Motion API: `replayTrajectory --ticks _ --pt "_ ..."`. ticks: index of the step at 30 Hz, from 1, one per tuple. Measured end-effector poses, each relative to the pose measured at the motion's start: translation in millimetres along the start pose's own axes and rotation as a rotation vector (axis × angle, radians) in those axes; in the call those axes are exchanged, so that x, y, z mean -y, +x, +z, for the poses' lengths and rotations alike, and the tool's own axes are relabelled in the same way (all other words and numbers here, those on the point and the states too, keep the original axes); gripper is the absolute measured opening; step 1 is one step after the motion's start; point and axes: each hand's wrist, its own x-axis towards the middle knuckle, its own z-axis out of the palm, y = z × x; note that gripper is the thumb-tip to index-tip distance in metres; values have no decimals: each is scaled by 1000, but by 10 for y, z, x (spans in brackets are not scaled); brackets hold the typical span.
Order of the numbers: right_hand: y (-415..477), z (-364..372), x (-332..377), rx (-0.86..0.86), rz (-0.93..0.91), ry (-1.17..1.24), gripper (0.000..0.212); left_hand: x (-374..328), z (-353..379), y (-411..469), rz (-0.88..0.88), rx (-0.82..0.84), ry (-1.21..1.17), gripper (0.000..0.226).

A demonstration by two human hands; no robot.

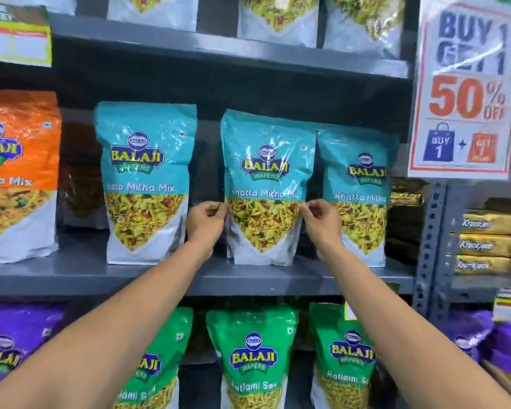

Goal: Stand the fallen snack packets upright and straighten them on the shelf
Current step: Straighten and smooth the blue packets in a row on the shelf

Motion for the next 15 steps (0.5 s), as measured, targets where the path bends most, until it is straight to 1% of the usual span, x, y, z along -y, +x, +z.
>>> replayTrajectory --ticks 5,7,9,11,13,15 --pt "28 -34 -12 -2 -22 -81 16 -23 -40 2 73 -24 65 12" --pt "35 -48 -4 3 -31 -92 14 -15 -57 1 89 3 101 12" --pt "45 -60 -2 54 -6 -41 10 -1 -90 -3 60 72 12 12" --pt "61 -83 -17 121 36 48 10 17 -118 -10 24 121 -69 12" --pt "111 -103 50 153 79 156 8 26 -107 2 -14 132 -138 13" --pt "199 -96 201 125 119 259 16 1 -63 2 -35 101 -179 16"
